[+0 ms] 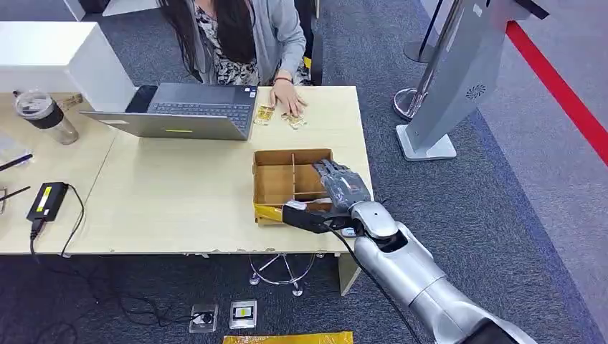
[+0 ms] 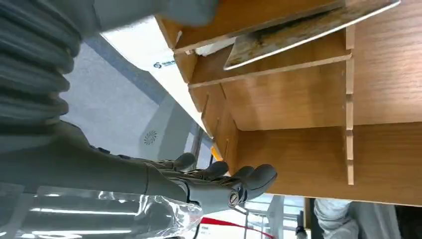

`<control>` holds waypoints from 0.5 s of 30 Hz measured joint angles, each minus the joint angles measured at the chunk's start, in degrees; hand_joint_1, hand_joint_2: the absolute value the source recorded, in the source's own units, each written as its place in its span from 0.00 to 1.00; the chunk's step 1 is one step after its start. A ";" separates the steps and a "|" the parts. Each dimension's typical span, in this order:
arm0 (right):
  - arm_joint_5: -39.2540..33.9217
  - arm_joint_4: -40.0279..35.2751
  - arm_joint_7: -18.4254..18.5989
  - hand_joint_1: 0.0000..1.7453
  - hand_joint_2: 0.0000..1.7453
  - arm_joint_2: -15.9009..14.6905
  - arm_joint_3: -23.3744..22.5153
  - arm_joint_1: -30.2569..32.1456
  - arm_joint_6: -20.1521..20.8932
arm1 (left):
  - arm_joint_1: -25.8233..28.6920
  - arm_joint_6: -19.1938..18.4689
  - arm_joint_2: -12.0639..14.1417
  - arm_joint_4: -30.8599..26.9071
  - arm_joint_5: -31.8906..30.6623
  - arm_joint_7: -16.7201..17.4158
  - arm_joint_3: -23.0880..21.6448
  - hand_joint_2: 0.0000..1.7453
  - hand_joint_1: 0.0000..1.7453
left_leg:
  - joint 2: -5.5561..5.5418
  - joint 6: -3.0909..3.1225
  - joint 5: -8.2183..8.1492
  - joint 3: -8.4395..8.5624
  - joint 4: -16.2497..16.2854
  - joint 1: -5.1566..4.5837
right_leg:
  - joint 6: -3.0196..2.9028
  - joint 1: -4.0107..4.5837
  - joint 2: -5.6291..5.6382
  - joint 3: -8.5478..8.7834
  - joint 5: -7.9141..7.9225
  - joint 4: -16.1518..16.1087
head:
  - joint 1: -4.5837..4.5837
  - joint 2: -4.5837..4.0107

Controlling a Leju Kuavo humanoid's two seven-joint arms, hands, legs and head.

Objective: Pass the card to the sensor for recognition and then transmit it.

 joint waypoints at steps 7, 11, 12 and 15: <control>-0.31 0.39 -0.77 0.00 1.00 0.02 0.00 0.01 0.00 | 0.00 0.04 -0.02 0.00 0.04 0.00 0.00 0.00 0.00 | 0.00 0.00 0.00 0.00 0.00 0.00 | 0.00 0.00 0.00 0.00 0.00 0.00 | -0.02 0.00; -0.50 0.39 -1.03 0.00 1.00 0.02 0.00 0.01 0.09 | 0.00 0.04 -0.02 0.00 0.07 0.00 -0.02 0.00 0.00 | 0.00 0.00 0.00 0.00 0.00 0.00 | 0.00 0.00 0.01 0.00 0.00 0.00 | -0.02 0.00; -0.63 0.39 -1.07 0.00 1.00 0.04 0.00 0.01 0.13 | 0.00 0.04 -0.02 0.00 0.09 0.00 -0.02 0.00 0.00 | 0.00 0.00 0.00 0.00 0.00 0.00 | 0.00 0.00 0.01 0.00 0.00 0.00 | -0.02 0.00; -0.96 0.39 -1.07 0.00 1.00 0.09 0.00 0.01 0.17 | 0.00 0.04 -0.02 0.00 0.13 0.00 -0.02 0.00 0.00 | 0.00 0.00 0.00 0.00 0.00 0.00 | 0.00 0.00 0.01 0.00 0.00 0.00 | -0.02 0.00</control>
